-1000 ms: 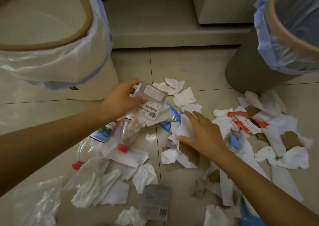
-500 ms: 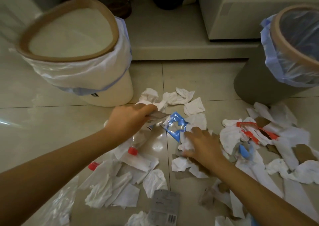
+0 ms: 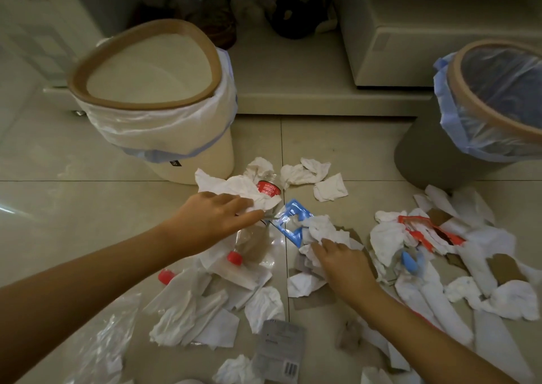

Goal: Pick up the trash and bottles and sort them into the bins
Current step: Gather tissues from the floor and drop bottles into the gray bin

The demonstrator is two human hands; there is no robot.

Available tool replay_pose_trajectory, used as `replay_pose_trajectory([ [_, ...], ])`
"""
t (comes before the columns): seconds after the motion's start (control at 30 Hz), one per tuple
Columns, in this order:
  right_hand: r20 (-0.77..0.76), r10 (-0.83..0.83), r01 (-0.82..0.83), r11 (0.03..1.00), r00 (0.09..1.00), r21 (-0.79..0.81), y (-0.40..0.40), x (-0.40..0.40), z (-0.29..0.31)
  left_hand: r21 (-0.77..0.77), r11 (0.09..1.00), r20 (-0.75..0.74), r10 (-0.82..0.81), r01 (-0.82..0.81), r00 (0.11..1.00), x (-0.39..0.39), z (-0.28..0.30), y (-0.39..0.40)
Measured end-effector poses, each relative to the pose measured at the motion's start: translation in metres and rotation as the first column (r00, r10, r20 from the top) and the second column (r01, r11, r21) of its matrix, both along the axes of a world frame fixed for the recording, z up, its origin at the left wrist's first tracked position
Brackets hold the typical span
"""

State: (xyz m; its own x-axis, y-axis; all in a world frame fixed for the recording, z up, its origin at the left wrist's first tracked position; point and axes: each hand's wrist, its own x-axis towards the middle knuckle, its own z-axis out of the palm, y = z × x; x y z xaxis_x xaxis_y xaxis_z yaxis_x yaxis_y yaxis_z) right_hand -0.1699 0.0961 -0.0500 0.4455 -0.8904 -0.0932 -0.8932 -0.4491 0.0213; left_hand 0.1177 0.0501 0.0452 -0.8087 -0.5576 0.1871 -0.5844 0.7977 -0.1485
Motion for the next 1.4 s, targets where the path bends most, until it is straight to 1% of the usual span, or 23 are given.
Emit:
replay_pose_trajectory([
  [0.07, 0.051, 0.031, -0.025, 0.994, 0.998, -0.109, -0.003, -0.003, 0.015, -0.011, 1.000, -0.001, 0.017, -0.017, 1.000, 0.003, 0.004, 0.000],
  [0.13, 0.135, 0.087, -0.056, 0.974, 0.987, -0.217, -0.006, -0.005, 0.029, -0.026, 0.999, -0.004, 0.046, -0.046, 0.999, 0.006, 0.010, -0.002],
  [0.23, 0.254, 0.165, -0.074, 0.940, 0.953, -0.333, -0.014, -0.002, 0.056, -0.069, 0.994, -0.040, 0.084, -0.086, 0.996, 0.012, 0.020, -0.002],
  [0.3, 0.292, 0.227, -0.094, 0.909, 0.929, -0.407, -0.022, 0.007, 0.078, -0.096, 0.990, -0.068, 0.102, -0.108, 0.993, 0.016, 0.029, -0.004],
  [0.37, 0.304, 0.294, -0.119, 0.866, 0.906, -0.485, -0.031, 0.019, 0.102, -0.148, 0.982, -0.104, 0.106, -0.121, 0.989, 0.022, 0.044, -0.006],
  [0.43, 0.315, 0.364, -0.135, 0.814, 0.877, -0.565, -0.043, 0.031, 0.127, -0.233, 0.963, -0.153, 0.101, -0.135, 0.983, 0.029, 0.064, -0.009],
  [0.53, 0.318, 0.460, -0.156, 0.736, 0.829, -0.659, -0.064, 0.046, 0.163, -0.377, 0.905, -0.225, 0.116, -0.196, 0.967, 0.042, 0.096, -0.016],
  [0.67, 0.276, 0.535, -0.168, 0.638, 0.799, -0.752, -0.097, 0.063, 0.201, -0.460, 0.826, -0.339, 0.177, -0.327, 0.924, 0.063, 0.134, -0.031],
  [0.8, 0.287, 0.581, -0.150, 0.589, 0.762, -0.794, -0.117, 0.096, 0.222, -0.495, 0.758, -0.435, 0.207, -0.424, 0.877, 0.080, 0.143, -0.052],
  [0.9, 0.271, 0.604, -0.167, 0.568, 0.750, -0.806, -0.127, 0.126, 0.226, -0.474, 0.723, -0.450, 0.292, -0.503, 0.844, 0.091, 0.129, -0.073],
  [0.97, 0.246, 0.616, -0.191, 0.556, 0.748, -0.809, -0.133, 0.147, 0.226, -0.402, 0.719, -0.453, 0.381, -0.566, 0.806, 0.097, 0.116, -0.087],
  [1.03, 0.225, 0.623, -0.206, 0.542, 0.749, -0.815, -0.140, 0.166, 0.225, -0.290, 0.699, -0.447, 0.505, -0.654, 0.738, 0.104, 0.102, -0.100],
  [1.1, 0.202, 0.629, -0.221, 0.527, 0.750, -0.820, -0.148, 0.182, 0.224, -0.183, 0.664, -0.386, 0.630, -0.725, 0.674, 0.108, 0.093, -0.108],
  [1.17, 0.186, 0.631, -0.234, 0.522, 0.753, -0.820, -0.157, 0.198, 0.222, -0.150, 0.623, -0.331, 0.700, -0.768, 0.632, 0.112, 0.089, -0.109],
  [1.23, 0.192, 0.636, -0.248, 0.535, 0.747, -0.807, -0.167, 0.214, 0.217, -0.141, 0.587, -0.340, 0.728, -0.798, 0.595, 0.118, 0.090, -0.105],
  [1.33, 0.220, 0.680, -0.347, 0.592, 0.700, -0.727, -0.184, 0.237, 0.206, -0.117, 0.582, -0.383, 0.722, -0.805, 0.577, 0.129, 0.087, -0.098],
  [1.37, 0.248, 0.679, -0.386, 0.637, 0.691, -0.667, -0.190, 0.245, 0.200, -0.117, 0.583, -0.388, 0.718, -0.804, 0.578, 0.133, 0.083, -0.098],
  [1.4, 0.302, 0.643, -0.412, 0.716, 0.704, -0.563, -0.196, 0.252, 0.195, -0.114, 0.584, -0.385, 0.720, -0.804, 0.577, 0.137, 0.080, -0.097],
])
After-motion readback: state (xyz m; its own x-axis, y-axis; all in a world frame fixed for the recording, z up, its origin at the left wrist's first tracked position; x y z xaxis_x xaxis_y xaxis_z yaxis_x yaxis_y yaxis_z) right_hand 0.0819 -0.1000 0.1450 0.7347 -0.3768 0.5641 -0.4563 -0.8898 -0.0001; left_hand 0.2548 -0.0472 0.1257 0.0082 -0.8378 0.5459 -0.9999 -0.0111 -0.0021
